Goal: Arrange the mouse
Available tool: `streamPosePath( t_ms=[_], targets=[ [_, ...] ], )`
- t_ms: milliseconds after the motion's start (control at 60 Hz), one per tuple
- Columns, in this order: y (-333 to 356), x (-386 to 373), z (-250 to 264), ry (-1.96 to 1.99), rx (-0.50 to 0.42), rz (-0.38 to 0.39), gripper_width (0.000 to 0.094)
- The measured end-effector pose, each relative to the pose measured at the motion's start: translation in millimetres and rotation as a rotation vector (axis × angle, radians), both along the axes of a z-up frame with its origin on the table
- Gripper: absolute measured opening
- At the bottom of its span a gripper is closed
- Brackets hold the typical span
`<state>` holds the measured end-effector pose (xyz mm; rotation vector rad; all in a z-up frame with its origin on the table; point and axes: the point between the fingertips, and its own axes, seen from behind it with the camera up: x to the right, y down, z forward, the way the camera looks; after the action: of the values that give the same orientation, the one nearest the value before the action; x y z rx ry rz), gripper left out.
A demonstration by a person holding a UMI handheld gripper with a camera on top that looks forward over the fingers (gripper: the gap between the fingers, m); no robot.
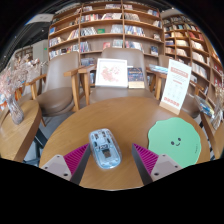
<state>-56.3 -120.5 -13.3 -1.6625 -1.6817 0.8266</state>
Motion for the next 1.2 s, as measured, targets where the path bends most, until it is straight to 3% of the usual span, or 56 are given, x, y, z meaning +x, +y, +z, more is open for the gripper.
streamPosePath(
  t_ms=[100,183,233,267,350,567,667,750,867,1033,1200],
  targets=[
    [6.8,-17.8,-0.6,-0.009,-0.002,-0.016,0.0853],
    [11.6,-24.2,-1.3,-0.011,0.000,-0.025,0.0803],
    [9.5,-26.2,-0.9,-0.004,-0.001,-0.016,0.0668],
    [10.1,-27.2,-0.7,0.003,0.009,-0.013,0.0458],
    [16.6,-26.3,-1.0,-0.002,0.029,-0.035,0.0431],
    [45.6,-18.0,72.4,0.095,-0.005,-0.026,0.0416],
    [92.3,-19.6,107.9,0.128,-0.041,-0.072,0.0417],
    [143.7,-21.4,119.9,0.147,-0.010,-0.121,0.0414],
    [203.0,-22.0,86.0,0.092,0.031,-0.162,0.0412],
    [238.5,-13.3,13.0,-0.016,0.009,-0.180,0.0414],
    [240.1,-13.8,2.7,0.008,0.007,-0.162,0.0487]
  ],
)
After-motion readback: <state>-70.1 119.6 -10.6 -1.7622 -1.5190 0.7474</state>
